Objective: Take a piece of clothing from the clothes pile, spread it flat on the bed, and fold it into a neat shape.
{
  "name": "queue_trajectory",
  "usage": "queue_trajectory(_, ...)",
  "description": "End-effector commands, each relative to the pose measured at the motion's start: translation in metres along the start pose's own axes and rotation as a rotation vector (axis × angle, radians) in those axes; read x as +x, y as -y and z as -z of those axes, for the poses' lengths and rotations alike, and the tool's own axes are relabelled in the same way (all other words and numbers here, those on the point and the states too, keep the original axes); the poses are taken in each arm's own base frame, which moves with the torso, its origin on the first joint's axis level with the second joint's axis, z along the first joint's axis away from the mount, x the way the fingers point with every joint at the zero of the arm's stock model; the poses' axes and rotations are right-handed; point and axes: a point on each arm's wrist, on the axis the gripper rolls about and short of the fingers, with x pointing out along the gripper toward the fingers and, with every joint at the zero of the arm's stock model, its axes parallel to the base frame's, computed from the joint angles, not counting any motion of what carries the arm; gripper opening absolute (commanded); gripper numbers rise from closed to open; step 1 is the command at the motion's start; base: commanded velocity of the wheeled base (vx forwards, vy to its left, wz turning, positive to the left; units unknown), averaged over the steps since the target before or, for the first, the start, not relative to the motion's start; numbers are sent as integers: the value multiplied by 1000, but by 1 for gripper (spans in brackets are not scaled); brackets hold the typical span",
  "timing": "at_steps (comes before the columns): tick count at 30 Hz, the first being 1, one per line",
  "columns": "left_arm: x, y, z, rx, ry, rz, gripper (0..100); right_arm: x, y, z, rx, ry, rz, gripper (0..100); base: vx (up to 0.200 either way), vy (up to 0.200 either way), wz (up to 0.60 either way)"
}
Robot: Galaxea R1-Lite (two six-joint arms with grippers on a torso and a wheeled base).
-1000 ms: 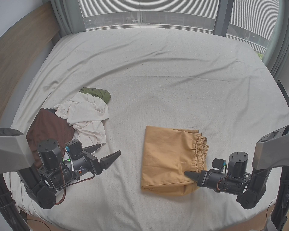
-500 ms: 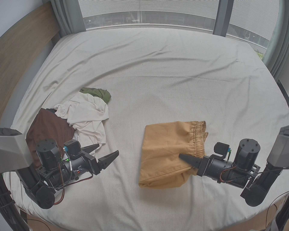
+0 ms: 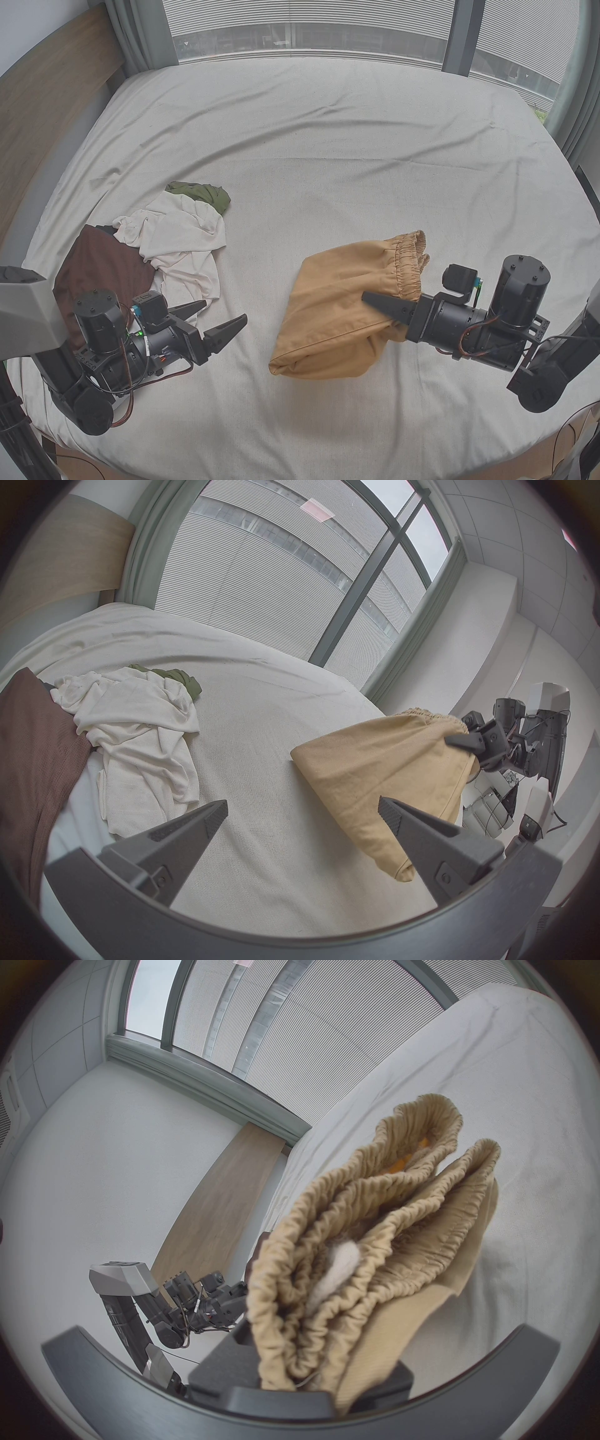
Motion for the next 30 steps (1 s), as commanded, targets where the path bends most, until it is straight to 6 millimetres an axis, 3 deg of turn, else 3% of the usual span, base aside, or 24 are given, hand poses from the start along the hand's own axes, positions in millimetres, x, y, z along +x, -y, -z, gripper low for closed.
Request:
queue_trajectory(1, -1, 0, 0, -1, 1, -2, 100, -1, -12, -14, -17, 41, -35, 0, 0, 0, 0)
queue_trajectory(18, -2, 0, 0, -1, -3, -3, 100, 16, -21, -36, -40, 48, -37, 0, 0, 0, 0)
queue_trajectory(30, -3, 0, 1, -2, -7, -5, 100, 44, -21, -60, -44, 60, -31, 0, 0, 0, 0)
